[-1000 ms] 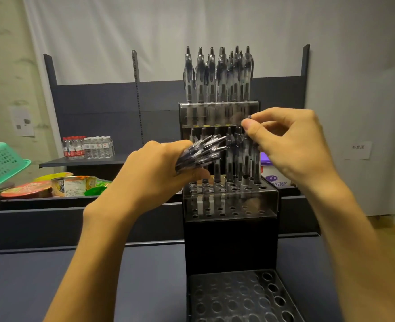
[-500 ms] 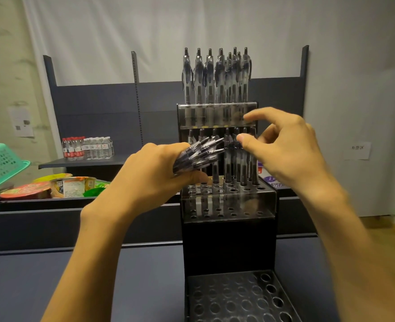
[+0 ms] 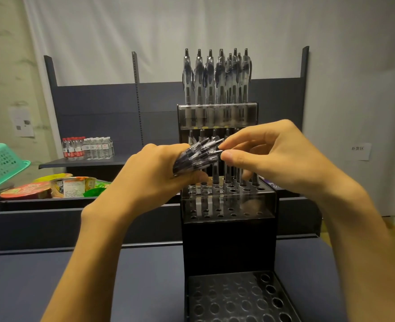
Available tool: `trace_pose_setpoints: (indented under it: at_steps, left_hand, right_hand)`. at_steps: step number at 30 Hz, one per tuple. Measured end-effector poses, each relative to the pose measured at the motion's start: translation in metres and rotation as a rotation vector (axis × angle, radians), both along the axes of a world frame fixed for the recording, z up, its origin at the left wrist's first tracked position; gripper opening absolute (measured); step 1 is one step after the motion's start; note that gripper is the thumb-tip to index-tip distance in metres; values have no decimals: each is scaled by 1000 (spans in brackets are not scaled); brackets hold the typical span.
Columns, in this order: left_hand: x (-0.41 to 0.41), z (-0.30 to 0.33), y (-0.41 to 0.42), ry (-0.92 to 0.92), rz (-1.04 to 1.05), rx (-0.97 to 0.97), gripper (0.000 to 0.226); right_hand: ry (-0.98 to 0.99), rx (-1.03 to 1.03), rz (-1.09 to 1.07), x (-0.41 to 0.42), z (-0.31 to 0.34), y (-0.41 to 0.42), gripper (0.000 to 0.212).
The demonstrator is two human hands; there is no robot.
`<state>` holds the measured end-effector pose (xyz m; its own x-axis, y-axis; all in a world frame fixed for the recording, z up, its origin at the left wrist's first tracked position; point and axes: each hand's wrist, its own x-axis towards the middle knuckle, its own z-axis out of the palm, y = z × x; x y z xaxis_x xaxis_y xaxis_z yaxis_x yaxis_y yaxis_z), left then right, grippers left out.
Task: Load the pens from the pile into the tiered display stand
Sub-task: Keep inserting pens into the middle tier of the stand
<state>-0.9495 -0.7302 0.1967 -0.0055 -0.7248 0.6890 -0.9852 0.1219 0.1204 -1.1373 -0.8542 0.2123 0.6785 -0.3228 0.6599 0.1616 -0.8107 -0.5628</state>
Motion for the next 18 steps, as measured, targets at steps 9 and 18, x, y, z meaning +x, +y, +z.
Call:
trace_pose_setpoints:
  at_steps: [9,18]
  left_hand:
    - [-7,2,1,73,-105,-20,45]
    - [-5,3,3,101,-73,1,34]
  right_hand:
    - [-117,-22,-3,-2,2,4,10]
    - [-267,197,-28,-5,5,-1,11]
